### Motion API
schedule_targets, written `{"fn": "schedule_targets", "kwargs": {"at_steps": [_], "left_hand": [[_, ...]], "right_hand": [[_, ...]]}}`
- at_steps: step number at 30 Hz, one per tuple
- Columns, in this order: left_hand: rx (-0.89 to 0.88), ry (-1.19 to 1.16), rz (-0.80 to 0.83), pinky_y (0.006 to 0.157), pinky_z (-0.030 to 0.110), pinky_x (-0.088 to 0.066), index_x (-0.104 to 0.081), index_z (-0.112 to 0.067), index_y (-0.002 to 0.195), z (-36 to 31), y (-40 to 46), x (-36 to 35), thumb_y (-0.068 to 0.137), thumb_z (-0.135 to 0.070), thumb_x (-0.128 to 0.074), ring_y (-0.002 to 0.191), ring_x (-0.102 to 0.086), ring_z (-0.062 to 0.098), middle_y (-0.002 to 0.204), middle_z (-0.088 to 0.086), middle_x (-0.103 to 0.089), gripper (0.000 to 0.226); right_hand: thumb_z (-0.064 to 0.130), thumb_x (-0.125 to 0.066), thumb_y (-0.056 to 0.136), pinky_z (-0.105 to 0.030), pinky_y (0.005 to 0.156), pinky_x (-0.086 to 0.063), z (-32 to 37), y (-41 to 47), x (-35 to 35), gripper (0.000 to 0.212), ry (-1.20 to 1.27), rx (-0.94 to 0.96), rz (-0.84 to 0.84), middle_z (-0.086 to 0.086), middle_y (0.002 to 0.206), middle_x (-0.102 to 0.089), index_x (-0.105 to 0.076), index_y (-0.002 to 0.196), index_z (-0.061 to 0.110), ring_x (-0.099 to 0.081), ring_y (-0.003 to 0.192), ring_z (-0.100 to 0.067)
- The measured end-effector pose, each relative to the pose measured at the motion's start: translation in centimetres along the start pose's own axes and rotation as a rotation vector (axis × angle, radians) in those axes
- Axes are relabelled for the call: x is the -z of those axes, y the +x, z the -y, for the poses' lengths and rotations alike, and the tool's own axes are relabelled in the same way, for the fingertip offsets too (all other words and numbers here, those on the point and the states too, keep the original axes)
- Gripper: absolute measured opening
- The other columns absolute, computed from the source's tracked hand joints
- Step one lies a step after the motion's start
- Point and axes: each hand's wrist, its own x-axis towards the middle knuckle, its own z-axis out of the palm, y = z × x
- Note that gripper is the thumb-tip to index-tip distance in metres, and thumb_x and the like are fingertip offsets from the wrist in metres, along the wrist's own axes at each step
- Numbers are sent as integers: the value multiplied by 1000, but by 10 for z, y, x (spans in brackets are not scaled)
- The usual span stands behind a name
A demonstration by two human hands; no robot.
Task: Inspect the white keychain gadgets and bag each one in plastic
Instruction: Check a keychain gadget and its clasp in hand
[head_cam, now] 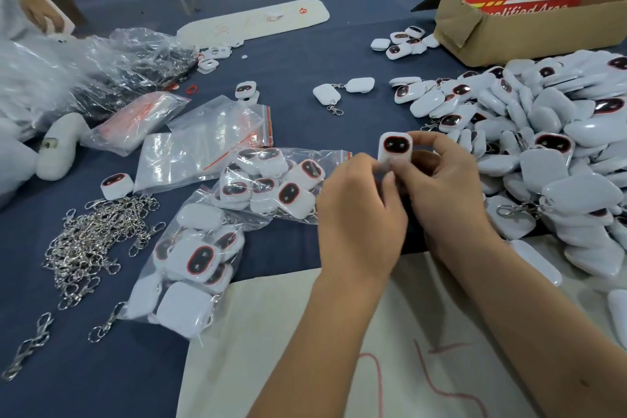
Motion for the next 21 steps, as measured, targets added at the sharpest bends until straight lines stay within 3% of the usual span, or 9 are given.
{"fn": "schedule_targets", "kwargs": {"at_steps": [6,9,12,15,19,21], "left_hand": [[-59,99,81,62,42,-48,-63,-16,72,-1,-1,2,93,-25,-64,65,-59,28,66,1,-67,23],[-7,225,-50,57,34,-38,-55,-19,71,-1,-1,6,88,-30,-68,66,-56,23,66,-3,-63,23],[95,352,-102,62,33,-34,-52,-21,87,6,6,13,84,-40,-73,78,-56,24,85,-5,-62,29],[237,472,4,69,35,-37,-52,-22,99,17,14,22,83,-51,-74,91,-59,25,99,-3,-60,40],[257,492,35,67,35,-42,-62,-22,89,15,16,26,91,-38,-60,85,-61,25,89,-2,-65,17],[274,474,45,66,35,-45,-65,-20,85,14,18,27,93,-31,-54,81,-61,26,83,0,-66,18]], "right_hand": [[6,-73,92,-43,79,-64,-2,3,1,22,-11,-45,-46,-2,85,-79,-72,105,23,-76,76,-20],[12,-76,93,-39,72,-62,-4,4,0,16,-36,-29,-68,-2,87,-79,-72,104,24,-75,75,-17],[25,-76,96,-32,64,-58,-5,3,-2,12,-101,26,-53,2,84,-77,-72,107,23,-70,68,-9],[14,-68,99,-31,55,-59,-4,1,-4,15,-57,40,0,-2,90,-76,-67,111,22,-76,71,-17],[18,-65,101,-22,45,-49,-5,0,-4,23,-80,17,41,-4,98,-72,-55,120,24,-72,55,-19],[26,-68,101,-20,45,-45,-5,0,-4,25,-89,7,43,-3,94,-74,-55,121,23,-69,51,-18]]}}
